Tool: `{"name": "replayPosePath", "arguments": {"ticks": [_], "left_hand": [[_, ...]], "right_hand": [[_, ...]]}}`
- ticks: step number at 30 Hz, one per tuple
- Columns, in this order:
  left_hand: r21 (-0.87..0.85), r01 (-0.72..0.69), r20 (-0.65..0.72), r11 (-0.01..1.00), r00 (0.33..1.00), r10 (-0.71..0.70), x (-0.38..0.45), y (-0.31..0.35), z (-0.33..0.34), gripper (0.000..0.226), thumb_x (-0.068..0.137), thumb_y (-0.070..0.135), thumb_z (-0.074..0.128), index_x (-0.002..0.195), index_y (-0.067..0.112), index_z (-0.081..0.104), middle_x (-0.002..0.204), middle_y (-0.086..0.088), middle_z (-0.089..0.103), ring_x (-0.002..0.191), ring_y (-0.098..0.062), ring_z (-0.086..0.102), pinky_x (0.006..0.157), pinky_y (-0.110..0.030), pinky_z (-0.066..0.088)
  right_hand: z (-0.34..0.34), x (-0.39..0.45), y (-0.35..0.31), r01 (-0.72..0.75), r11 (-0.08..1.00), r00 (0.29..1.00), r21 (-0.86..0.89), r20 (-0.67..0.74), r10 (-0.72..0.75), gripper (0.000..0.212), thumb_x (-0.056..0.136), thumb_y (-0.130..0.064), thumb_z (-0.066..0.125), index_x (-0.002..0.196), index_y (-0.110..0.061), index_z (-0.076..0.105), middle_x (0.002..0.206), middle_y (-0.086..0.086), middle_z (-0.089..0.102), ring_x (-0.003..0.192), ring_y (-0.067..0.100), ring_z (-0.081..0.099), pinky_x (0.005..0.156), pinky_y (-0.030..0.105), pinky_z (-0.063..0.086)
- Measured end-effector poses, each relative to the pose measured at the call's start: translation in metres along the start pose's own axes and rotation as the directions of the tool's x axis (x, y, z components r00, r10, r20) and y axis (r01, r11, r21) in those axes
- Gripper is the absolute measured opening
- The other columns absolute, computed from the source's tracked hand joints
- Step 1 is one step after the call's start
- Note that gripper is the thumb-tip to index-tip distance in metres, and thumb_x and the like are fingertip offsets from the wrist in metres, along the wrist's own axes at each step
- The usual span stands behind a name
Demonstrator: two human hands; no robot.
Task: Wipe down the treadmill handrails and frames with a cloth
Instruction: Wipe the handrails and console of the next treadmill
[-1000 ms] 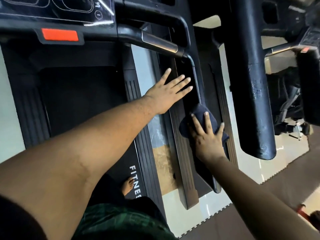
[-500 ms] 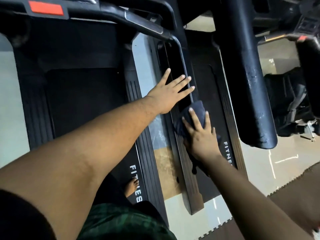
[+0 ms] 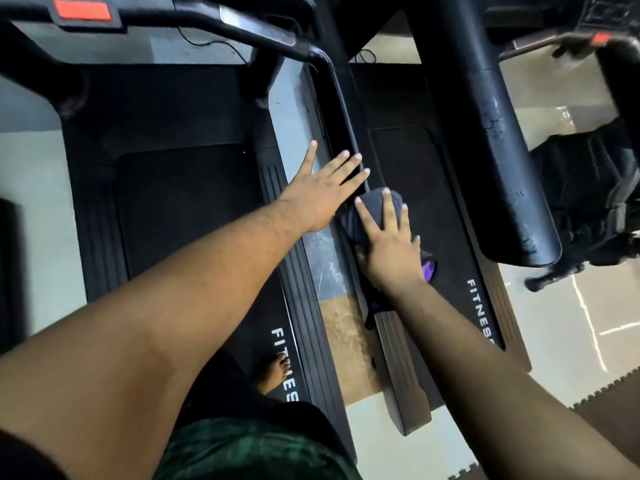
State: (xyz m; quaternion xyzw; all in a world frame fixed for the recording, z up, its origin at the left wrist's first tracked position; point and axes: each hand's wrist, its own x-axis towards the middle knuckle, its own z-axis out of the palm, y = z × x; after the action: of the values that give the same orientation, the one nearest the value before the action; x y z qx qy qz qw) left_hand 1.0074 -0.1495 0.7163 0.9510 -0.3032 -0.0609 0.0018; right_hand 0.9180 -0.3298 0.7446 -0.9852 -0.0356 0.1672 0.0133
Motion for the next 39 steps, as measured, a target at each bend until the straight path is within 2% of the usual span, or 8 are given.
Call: {"name": "replayPosePath", "arguments": {"ticks": [8,12,17,20,23,28,35,39], "left_hand": [[-0.089,0.007,-0.031,0.996,0.999,-0.010,0.006,-0.010,0.012,0.106,0.091,0.002,0.061,0.163,0.019,-0.015,0.171,-0.008,-0.018,0.160,-0.024,-0.008,0.119,-0.075,0.003],[-0.118,-0.037,-0.083,0.992,0.996,0.027,0.005,-0.018,0.029,0.111,0.090,0.003,0.064,0.162,0.023,-0.018,0.171,-0.007,-0.019,0.160,-0.025,-0.007,0.119,-0.075,0.003],[-0.151,-0.077,-0.115,0.985,0.992,0.060,0.009,-0.028,0.034,0.110,0.091,-0.002,0.061,0.161,0.027,-0.018,0.172,-0.007,-0.017,0.160,-0.025,-0.007,0.119,-0.074,0.002],[-0.145,-0.080,-0.108,0.986,0.992,0.065,0.003,-0.024,0.036,0.113,0.088,-0.003,0.063,0.161,0.028,-0.018,0.172,-0.007,-0.017,0.160,-0.026,-0.007,0.118,-0.076,0.001],[-0.137,-0.063,-0.100,0.989,0.994,0.049,-0.004,-0.016,0.034,0.116,0.087,-0.001,0.066,0.161,0.027,-0.019,0.171,-0.008,-0.018,0.160,-0.026,-0.008,0.117,-0.077,-0.002],[-0.128,-0.014,-0.050,0.992,0.999,0.008,-0.009,0.003,0.023,0.105,0.092,0.003,0.061,0.163,0.025,-0.014,0.172,-0.006,-0.017,0.160,-0.024,-0.008,0.118,-0.076,-0.003],[-0.161,0.101,0.030,0.982,0.995,-0.097,-0.026,0.049,0.011,0.103,0.095,0.018,0.064,0.163,0.024,-0.013,0.172,-0.004,-0.017,0.160,-0.021,-0.007,0.118,-0.075,-0.004],[-0.085,0.089,0.060,0.992,0.995,-0.084,-0.039,0.077,0.005,0.103,0.095,0.020,0.066,0.163,0.024,-0.012,0.172,-0.003,-0.017,0.160,-0.020,-0.008,0.118,-0.076,-0.003]], "right_hand": [[0.019,-0.036,-0.008,0.079,0.865,0.994,-0.495,0.106,-0.031,0.070,0.098,-0.019,0.043,0.164,-0.024,0.021,0.168,-0.004,-0.029,0.150,0.045,-0.029,0.103,0.085,0.022],[0.011,-0.007,-0.024,0.164,0.744,0.984,-0.648,0.163,-0.075,0.063,0.103,-0.028,0.029,0.164,-0.019,0.014,0.171,0.001,-0.019,0.148,0.047,-0.033,0.102,0.091,0.006],[0.017,0.016,-0.039,0.230,0.564,0.973,-0.793,0.209,-0.103,0.063,0.104,-0.030,0.023,0.163,-0.010,0.014,0.172,0.014,-0.006,0.149,0.042,-0.033,0.105,0.088,0.007],[0.033,-0.046,-0.013,0.343,0.617,0.936,-0.708,0.312,-0.162,0.065,0.096,-0.026,0.025,0.160,-0.014,0.033,0.171,0.013,0.011,0.155,0.036,-0.022,0.105,0.086,0.001],[0.040,-0.093,0.019,0.238,0.785,0.971,-0.572,0.168,-0.172,0.062,0.087,-0.023,0.061,0.148,-0.023,0.055,0.168,0.001,0.029,0.159,0.031,-0.008,0.108,0.081,0.015],[0.024,-0.050,0.017,0.062,0.986,0.997,-0.154,-0.026,-0.067,0.085,0.092,-0.039,0.066,0.161,-0.043,0.017,0.170,-0.011,-0.020,0.157,0.036,-0.012,0.111,0.074,0.030],[0.041,-0.097,0.034,-0.006,0.994,0.993,0.106,-0.118,0.018,0.081,0.092,-0.044,0.046,0.163,-0.040,0.008,0.173,0.000,0.000,0.158,0.034,0.008,0.113,0.065,0.036],[0.041,-0.087,0.047,0.003,0.981,0.992,0.196,-0.122,0.021,0.084,0.097,-0.050,0.055,0.161,-0.043,0.001,0.173,-0.002,0.003,0.158,0.030,0.007,0.111,0.064,0.038]]}}
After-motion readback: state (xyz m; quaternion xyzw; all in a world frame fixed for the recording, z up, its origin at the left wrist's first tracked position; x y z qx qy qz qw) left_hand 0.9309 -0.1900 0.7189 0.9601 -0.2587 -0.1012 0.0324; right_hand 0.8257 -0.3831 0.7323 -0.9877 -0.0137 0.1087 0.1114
